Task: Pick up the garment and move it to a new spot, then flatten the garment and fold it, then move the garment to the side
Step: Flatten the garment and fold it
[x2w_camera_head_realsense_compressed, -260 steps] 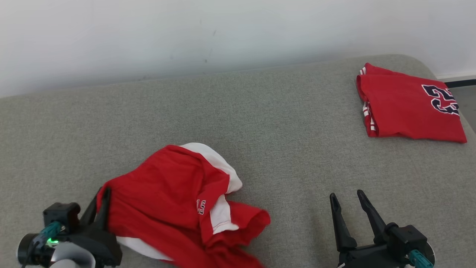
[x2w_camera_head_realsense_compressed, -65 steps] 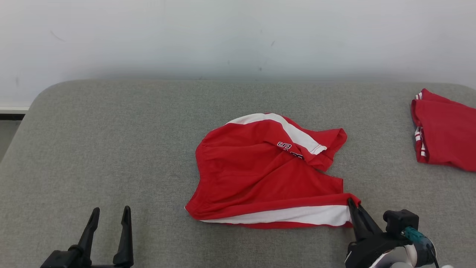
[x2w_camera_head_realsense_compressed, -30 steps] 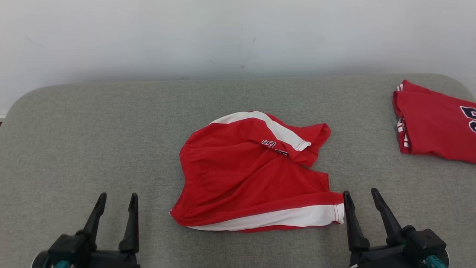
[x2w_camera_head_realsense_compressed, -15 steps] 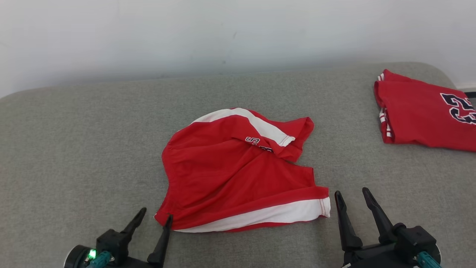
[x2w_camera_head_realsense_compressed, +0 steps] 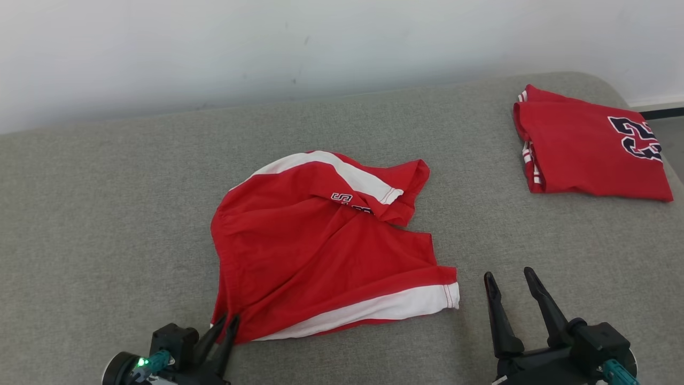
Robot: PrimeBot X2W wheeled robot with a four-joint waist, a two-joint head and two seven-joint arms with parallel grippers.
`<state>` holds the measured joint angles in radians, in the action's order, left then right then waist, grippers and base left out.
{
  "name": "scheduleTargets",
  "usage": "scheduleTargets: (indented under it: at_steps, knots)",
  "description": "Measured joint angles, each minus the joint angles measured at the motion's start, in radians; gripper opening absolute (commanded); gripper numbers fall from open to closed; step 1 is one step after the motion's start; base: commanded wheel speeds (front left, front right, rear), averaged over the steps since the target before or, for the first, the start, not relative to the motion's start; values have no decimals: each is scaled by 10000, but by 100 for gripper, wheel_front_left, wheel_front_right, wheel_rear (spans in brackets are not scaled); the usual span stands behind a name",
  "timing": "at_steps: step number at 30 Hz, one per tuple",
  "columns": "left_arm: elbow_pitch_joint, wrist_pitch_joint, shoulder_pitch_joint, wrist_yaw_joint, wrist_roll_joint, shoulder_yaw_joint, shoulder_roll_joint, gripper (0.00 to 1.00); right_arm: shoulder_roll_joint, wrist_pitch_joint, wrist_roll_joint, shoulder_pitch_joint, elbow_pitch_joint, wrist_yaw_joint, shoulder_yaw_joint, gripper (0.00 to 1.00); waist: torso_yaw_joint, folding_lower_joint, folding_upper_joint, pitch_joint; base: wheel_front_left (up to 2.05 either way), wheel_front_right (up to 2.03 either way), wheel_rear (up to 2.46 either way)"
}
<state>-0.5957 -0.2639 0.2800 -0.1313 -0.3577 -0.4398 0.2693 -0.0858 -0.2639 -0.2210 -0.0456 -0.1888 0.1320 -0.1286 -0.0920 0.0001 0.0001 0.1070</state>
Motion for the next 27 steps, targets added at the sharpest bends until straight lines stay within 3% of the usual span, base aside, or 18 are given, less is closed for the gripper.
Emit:
scheduleTargets:
  at_steps: [4,10,19,27]
  knots:
    - [79,2,71,0,-153,-81,13,0,4,-2,0,94,29,0,123,100,124,0,0,-65,0,0,0]
    - [1241,2,-260,-2,-301,385,6,0,23,-2,-29,209,-13,0,109,100,556,0,0,-203,0,0,0]
    - [2844,0,-2312,244,-393,750,113,0,59,0,-75,170,-151,0,140,100,1383,0,-1,-203,0,0,0]
    - [3202,0,-2578,267,-472,788,90,0,86,0,-98,78,-339,0,94,100,1465,-1,0,-94,0,0,0]
